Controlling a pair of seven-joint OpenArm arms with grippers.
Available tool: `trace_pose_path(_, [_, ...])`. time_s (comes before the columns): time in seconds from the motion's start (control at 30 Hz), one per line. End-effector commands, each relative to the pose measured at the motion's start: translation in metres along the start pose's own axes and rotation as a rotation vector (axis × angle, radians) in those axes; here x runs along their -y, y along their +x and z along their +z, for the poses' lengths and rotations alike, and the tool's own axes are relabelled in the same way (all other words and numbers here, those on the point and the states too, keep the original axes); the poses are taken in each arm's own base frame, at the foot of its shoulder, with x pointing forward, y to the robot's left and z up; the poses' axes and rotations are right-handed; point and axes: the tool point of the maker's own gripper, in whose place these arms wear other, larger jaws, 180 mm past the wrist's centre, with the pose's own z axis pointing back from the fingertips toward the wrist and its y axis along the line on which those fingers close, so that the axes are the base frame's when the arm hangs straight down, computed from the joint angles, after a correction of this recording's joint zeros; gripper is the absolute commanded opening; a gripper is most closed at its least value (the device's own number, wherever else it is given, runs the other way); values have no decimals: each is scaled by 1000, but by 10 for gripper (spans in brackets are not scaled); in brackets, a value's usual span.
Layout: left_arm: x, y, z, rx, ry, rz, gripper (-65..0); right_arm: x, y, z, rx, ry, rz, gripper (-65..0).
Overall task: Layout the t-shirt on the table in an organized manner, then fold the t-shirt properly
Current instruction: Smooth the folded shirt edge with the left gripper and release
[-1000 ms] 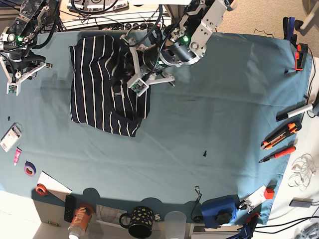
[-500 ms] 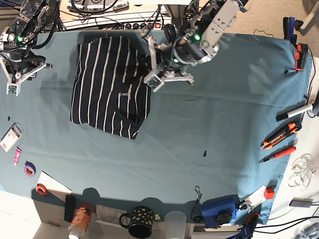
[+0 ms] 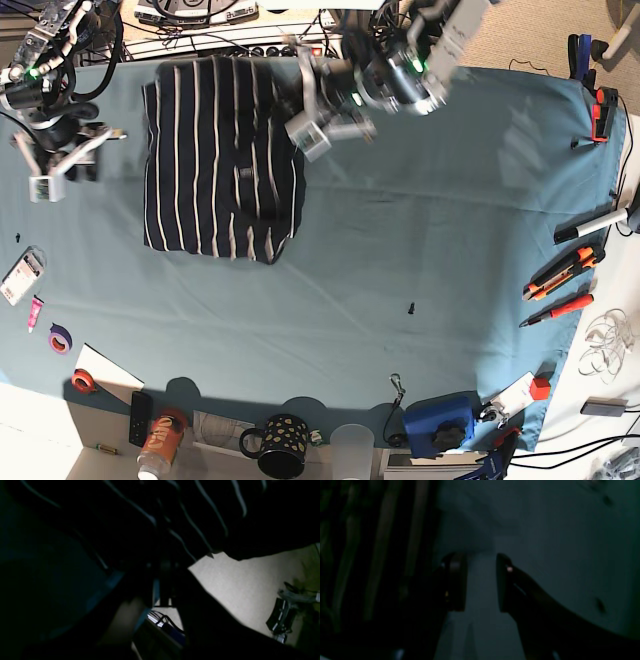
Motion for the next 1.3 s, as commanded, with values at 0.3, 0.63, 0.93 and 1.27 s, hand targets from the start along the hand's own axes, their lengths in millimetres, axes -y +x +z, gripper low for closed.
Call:
trace_pose_path(0.3, [-2,8,3,20,20,-30,-529,-58,40,17,203,338,9,-453])
trace_pose_path(0.63, [16,77,54,266,62,-138,-377,-68,34,11,195,418,-50,-532])
trace_pose_path(0.93, [-9,84,77,327,282,-119,-377,-112,-58,-48,-154,553,-114,-617])
trace_pose_path(1.27, [-49,80,93,300,524,-149,-380,-109,-20,-31,-15,594,-147,-621])
